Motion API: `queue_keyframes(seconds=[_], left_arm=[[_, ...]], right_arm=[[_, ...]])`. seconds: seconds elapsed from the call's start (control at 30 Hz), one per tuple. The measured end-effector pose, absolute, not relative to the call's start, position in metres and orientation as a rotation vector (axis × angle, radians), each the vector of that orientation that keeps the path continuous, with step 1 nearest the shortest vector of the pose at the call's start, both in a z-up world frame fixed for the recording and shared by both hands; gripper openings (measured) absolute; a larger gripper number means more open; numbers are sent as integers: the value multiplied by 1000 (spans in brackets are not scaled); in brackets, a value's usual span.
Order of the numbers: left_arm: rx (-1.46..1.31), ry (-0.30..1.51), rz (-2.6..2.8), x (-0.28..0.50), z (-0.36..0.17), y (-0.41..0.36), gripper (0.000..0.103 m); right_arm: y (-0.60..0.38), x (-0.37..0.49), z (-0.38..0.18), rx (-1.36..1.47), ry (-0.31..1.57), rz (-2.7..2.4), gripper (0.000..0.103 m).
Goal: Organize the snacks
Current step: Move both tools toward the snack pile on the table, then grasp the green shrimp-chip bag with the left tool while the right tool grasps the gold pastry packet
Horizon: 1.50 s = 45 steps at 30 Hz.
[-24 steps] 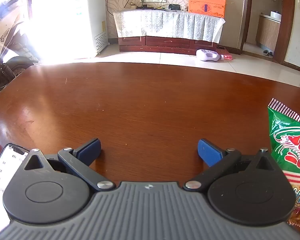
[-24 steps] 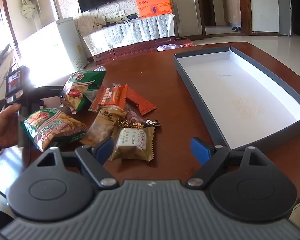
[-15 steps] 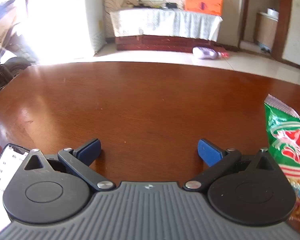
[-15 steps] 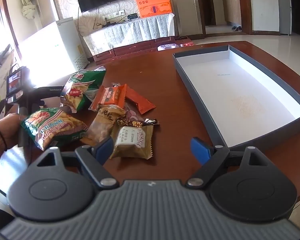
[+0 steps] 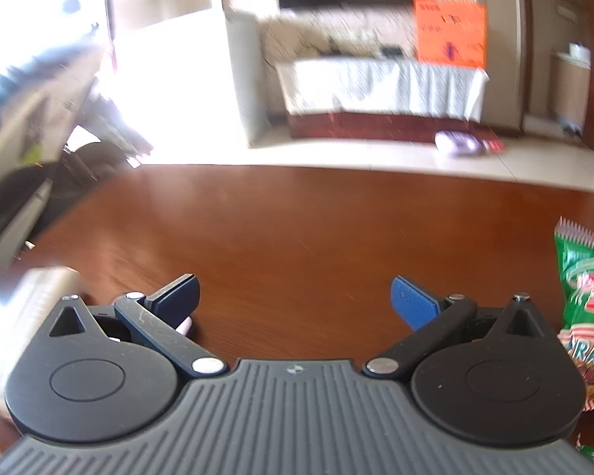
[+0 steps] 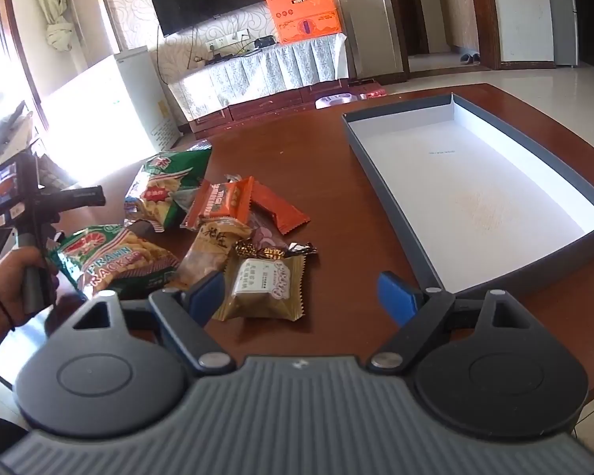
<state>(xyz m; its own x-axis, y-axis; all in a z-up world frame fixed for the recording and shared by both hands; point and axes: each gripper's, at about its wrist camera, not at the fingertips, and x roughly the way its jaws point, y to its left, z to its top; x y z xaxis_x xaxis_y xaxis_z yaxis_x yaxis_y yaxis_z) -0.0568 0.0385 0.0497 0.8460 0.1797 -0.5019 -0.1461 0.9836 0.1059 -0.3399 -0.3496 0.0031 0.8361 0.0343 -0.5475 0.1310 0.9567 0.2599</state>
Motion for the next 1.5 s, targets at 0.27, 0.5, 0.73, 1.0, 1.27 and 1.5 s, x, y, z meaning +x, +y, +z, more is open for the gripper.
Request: queue_keyframes(seconds=[0.27, 0.5, 0.73, 1.0, 1.27, 1.5], left_arm=[[-55, 413, 57, -148, 119, 25, 103], [-4, 408, -15, -234, 128, -31, 103], [-109, 374, -117, -308, 128, -63, 103], [-95, 469, -194, -330, 146, -54, 103], [11, 528, -86, -322, 133, -84, 103], [63, 572, -82, -307, 114, -95, 103]], right_arm=[[-343, -348, 13, 264, 522, -9, 86], [-343, -353, 15, 284, 486, -7, 86], [-335, -359, 17, 196, 475, -2, 86], [-361, -378, 25, 242, 410, -77, 86], [-352, -392, 31, 187, 329, -19, 86], [-346, -382, 23, 184, 411, 29, 86]])
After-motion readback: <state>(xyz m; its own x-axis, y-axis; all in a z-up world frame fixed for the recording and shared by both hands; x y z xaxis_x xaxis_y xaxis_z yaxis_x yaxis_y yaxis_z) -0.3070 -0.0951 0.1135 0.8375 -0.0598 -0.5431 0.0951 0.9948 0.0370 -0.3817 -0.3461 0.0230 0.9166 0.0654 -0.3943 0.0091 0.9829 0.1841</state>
